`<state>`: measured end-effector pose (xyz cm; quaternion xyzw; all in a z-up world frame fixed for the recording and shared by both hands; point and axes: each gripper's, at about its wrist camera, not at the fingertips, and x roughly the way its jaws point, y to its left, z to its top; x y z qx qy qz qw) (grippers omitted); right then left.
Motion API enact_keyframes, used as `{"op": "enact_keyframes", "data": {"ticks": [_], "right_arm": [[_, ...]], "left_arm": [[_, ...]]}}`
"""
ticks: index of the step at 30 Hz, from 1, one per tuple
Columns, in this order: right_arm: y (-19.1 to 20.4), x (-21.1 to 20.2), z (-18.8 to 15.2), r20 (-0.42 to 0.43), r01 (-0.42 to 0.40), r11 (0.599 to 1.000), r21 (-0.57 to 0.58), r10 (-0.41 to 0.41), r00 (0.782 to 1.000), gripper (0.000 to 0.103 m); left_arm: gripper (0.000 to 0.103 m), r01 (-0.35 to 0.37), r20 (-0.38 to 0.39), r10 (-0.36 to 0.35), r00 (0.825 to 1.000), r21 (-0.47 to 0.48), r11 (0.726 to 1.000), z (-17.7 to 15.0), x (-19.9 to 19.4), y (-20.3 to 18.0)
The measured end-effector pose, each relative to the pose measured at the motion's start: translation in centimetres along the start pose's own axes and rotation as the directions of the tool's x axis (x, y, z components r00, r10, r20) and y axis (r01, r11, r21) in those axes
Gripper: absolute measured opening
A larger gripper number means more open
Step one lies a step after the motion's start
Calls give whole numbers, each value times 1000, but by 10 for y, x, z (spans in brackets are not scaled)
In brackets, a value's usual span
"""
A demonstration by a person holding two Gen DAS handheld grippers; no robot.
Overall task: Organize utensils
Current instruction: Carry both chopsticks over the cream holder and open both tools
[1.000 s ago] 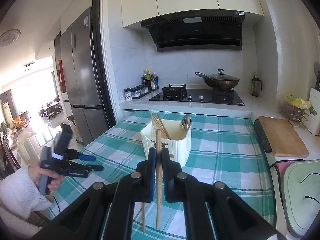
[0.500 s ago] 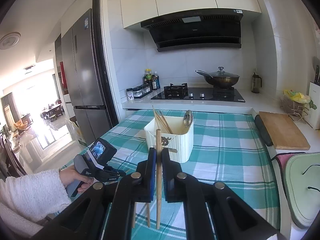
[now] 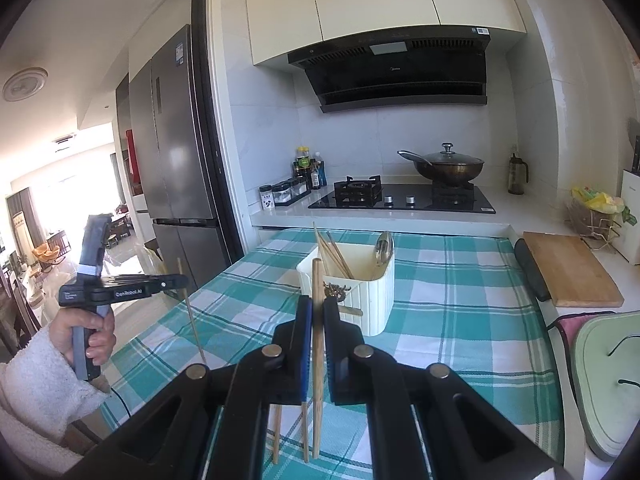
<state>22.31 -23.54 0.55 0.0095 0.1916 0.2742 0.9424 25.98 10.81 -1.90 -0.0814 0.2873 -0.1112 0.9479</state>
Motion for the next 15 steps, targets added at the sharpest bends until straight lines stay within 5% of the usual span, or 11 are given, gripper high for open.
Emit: {"op": "enact_keyframes", "data": {"ticks": [10,15], "right_arm": [[6,12,16,-2,27,998,-57,-27,1000,6],[2,29,43,11,60,991,-117,-59,998,6]], "left_arm": [[3,0,105,-2,995,12,1000,25,-27,-9],[3,-7,200,5,980,9,1000,70,-35,-14]]}}
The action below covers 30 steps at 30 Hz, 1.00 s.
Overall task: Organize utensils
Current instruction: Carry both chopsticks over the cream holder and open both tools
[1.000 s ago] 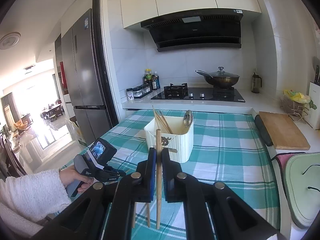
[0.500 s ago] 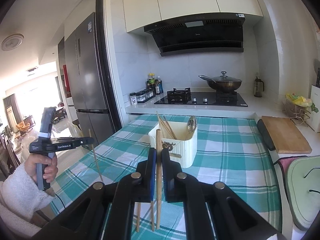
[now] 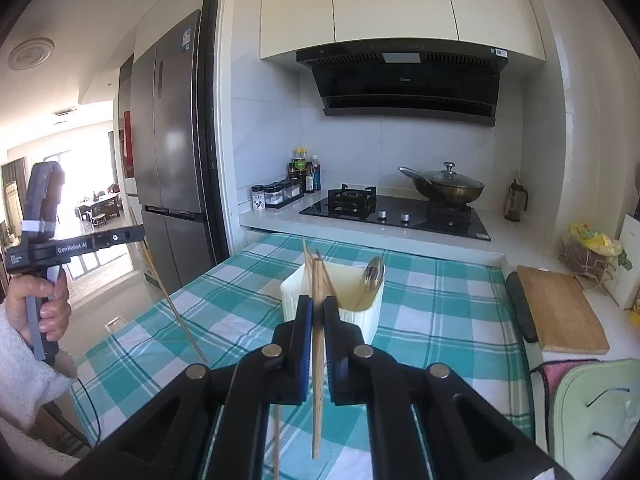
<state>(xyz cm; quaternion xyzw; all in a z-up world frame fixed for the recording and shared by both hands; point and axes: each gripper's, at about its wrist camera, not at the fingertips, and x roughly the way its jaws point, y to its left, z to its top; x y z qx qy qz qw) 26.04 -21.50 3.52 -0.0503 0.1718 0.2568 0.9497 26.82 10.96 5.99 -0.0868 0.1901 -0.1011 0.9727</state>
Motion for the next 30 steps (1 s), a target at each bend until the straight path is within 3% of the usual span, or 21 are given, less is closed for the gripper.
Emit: {"op": "enact_keyframes", "data": {"ticks": [5,9,12,15,18,22,26,30], "right_arm": [[-9,21,46,106,30,999,-43,-26,994,6],[-16,45,83,230,47,998,-42,-36,973,6],[-22,75,100,277,55,998,-28,-45,960,6],[-31,111,102,273,53,999,1,-51,961,6],[-40,154,95,204,31,999,25,-35,978,6],[-50,216,77,9,-5,999,54,5,1000,6],[-59,260,53,-152,-29,996,80,41,988,6],[-62,278,38,-220,-58,990,128,85,972,10]], "left_arm": [[3,-27,124,25,992,10,1000,48,22,-13],[3,-72,192,62,980,45,996,73,57,-29],[3,-85,163,75,984,59,995,77,96,-35],[3,-83,94,78,992,50,995,70,138,-33],[3,-76,-11,76,997,33,997,58,177,-26],[3,-79,-156,81,984,16,997,37,221,-16],[3,-71,-264,66,962,-8,997,14,249,-7],[5,-51,-306,35,951,-45,998,1,256,-5]]}}
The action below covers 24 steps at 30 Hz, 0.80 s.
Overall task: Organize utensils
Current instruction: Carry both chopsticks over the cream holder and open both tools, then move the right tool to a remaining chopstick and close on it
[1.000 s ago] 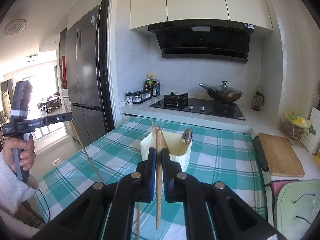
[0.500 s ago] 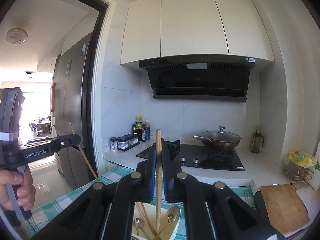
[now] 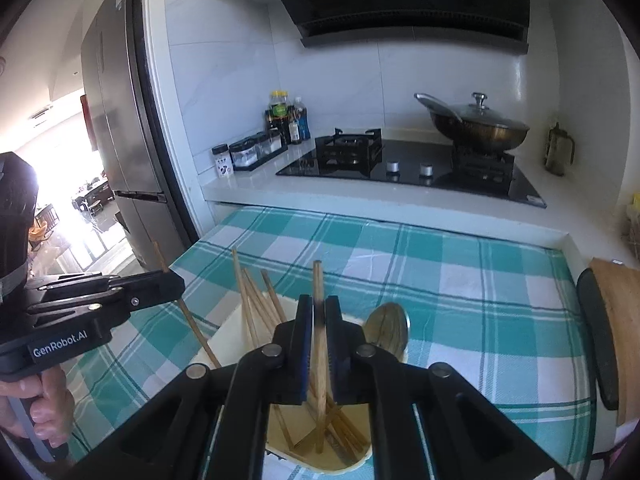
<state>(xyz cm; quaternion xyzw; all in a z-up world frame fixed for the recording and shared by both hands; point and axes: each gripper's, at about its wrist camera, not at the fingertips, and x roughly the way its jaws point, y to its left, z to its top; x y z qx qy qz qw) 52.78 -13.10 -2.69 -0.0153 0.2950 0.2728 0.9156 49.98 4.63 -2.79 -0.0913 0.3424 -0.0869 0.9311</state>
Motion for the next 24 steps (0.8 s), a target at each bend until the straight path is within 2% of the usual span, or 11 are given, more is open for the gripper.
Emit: {"op": "enact_keyframes", "data": {"ticks": [3,4,5,8,9,13,15,17,20,22,24], "right_arm": [[-4,-12,-8,13,-11,999,33,10,1000,33],[-4,-22,-13,30,-2,999,32,1,1000,35],[-5,-33,-20,34,9,1000,26,-10,999,35],[-12,-61,-50,-9,17,1000,15,-17,1000,35],[-16,-74,-71,-28,24,1000,16,-24,999,35],[-24,-116,-171,-138,102,995,14,-99,986,35],[-21,-139,-228,-175,171,985,15,-166,971,35],[-20,-164,-274,-193,223,972,69,-207,959,35],[-17,-189,-312,-203,237,960,146,-206,957,35],[-11,-197,-322,-209,226,965,130,-197,958,35],[-4,-196,-322,-217,210,974,87,-187,958,35]], "left_arm": [[21,29,-12,-30,999,-14,999,-12,-16,5],[24,28,-22,-29,999,-16,999,-18,-25,8],[32,31,-34,-31,999,-19,999,-28,-34,11],[56,15,-88,-16,996,-10,1000,-74,-62,21],[59,1,-110,-1,994,-2,1000,-97,-71,24],[60,-15,-206,13,978,-12,1000,-196,-94,24],[61,-32,-242,22,970,-36,999,-236,-100,21],[61,-29,-268,9,963,-70,997,-265,-104,15],[61,-24,-260,9,965,-55,998,-280,-105,1],[62,-35,-250,24,968,-42,999,-282,-106,-6],[68,-36,-239,21,971,-56,998,-282,-109,-9]]}}
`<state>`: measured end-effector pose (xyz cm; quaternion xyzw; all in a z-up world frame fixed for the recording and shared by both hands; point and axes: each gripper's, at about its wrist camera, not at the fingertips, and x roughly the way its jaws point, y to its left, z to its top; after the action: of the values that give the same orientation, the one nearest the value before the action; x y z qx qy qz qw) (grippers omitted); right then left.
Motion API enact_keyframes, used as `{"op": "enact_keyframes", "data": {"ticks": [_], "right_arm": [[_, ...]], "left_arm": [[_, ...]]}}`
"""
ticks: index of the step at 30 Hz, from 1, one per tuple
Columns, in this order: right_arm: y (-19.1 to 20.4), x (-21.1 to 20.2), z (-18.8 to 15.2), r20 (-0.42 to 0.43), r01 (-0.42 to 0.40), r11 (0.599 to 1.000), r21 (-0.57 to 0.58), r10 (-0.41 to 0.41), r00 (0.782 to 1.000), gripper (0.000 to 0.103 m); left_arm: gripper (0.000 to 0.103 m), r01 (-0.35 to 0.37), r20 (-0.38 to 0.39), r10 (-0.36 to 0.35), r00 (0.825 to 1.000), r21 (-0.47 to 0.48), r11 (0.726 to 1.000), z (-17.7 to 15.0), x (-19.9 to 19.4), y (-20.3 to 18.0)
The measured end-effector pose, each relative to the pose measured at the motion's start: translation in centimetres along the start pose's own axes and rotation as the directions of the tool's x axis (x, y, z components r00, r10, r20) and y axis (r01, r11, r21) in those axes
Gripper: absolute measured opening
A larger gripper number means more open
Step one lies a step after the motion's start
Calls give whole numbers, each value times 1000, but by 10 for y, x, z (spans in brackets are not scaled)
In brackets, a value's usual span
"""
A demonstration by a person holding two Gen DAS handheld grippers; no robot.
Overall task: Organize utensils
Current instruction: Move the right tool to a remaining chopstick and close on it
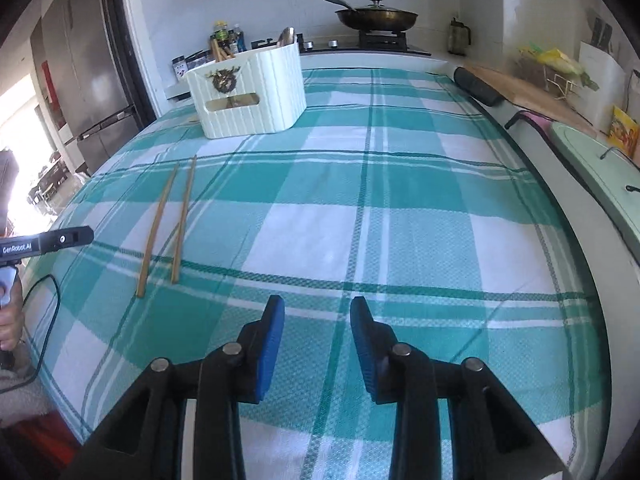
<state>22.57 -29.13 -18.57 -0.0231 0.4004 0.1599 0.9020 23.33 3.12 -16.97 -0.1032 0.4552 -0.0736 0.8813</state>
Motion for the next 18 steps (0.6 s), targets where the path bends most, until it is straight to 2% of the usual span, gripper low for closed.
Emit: {"op": "enact_keyframes", "data": {"ticks": [2,6,11,13,15,18], "right_arm": [[11,4,6,3,-28,999,-29,28,1000,35],[48,19,22,-30,-121,986,-115,118,992,35],[92,45,45,-54,-176,959,-221,169,984,34],[102,59,51,-78,-203,952,-230,189,979,28],[111,74,55,-108,-216,944,-250,194,975,27],[122,89,53,-125,-191,933,-305,160,979,13]], "left_arm": [[72,-3,15,3,1000,-18,1000,0,-3,0],[74,-22,24,23,999,-15,1000,-2,-7,-2],[75,-36,19,37,999,-34,999,-7,-5,-1],[75,-44,16,45,999,-34,998,-7,-4,-1],[75,-49,17,50,999,-33,998,-6,-2,-1],[75,-49,16,50,999,-25,998,0,4,-6]]}}
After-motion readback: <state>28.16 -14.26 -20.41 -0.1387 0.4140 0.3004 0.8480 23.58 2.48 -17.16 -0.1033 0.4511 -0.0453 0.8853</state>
